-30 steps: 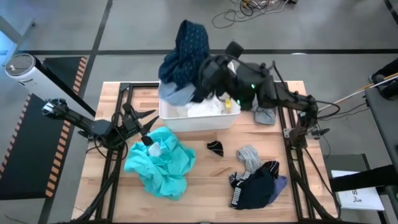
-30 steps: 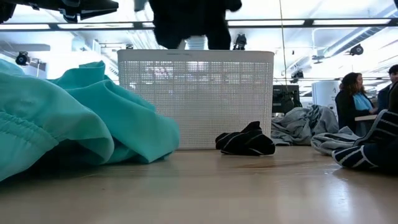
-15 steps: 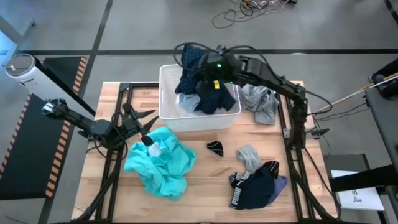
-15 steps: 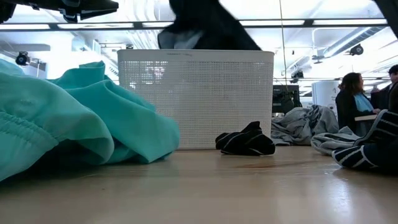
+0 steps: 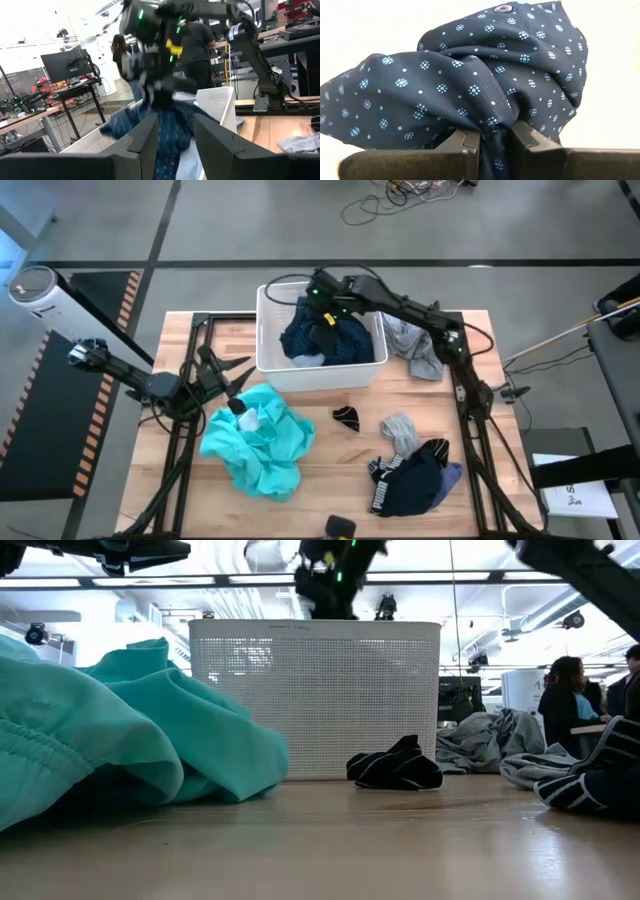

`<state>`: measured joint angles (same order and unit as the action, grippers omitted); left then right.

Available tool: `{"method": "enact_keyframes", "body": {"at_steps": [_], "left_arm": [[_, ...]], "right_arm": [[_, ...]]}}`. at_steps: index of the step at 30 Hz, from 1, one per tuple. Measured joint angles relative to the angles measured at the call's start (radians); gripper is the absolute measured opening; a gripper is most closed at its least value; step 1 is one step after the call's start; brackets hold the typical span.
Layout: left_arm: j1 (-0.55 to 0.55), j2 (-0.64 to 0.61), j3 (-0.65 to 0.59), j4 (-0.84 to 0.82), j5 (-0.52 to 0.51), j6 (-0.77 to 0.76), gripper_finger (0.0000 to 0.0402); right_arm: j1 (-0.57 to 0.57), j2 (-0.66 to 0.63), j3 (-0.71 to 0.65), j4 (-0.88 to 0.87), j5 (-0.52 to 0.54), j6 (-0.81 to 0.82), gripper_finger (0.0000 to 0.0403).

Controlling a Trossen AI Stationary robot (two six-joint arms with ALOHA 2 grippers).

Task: Sort clothes
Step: Put the dark blue polo shirt into the white laundry bin

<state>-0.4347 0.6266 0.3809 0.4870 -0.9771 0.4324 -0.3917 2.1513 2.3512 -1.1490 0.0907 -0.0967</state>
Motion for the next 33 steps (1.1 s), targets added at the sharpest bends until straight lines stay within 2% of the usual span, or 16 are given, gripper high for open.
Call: {"method": "enact_keyframes", "body": {"at_steps": [4,10,19,27,29,33], "left_arm": [[0.0,0.0,0.0,-0.001,0.0,0.0,0.0114],[0.0,0.0,0.0,-0.002,0.0,0.0,0.0114],[0.0,-0.001,0.0,-0.004,0.0,0.0,0.0114],[0.0,-0.001,0.0,-0.004,0.0,0.0,0.0114],[0.0,-0.001,0.0,-0.004,0.0,0.001,0.0114],[0.0,-0.001,0.0,-0.004,0.0,0.001,0.0114]], "right_arm": [[-0.026,0.067,0.0,-0.03,-0.03,-0.032,0.0028],[-0.062,0.15,0.0,-0.035,-0.166,-0.026,0.0028],[-0.078,0.247,0.0,-0.08,-0.178,-0.031,0.0028],[-0.088,0.267,0.002,-0.111,-0.226,-0.035,0.0028],[-0.087,0.266,0.001,-0.125,-0.226,-0.034,0.0043],[-0.086,0.247,0.0,-0.133,-0.222,-0.034,0.0128]]}}
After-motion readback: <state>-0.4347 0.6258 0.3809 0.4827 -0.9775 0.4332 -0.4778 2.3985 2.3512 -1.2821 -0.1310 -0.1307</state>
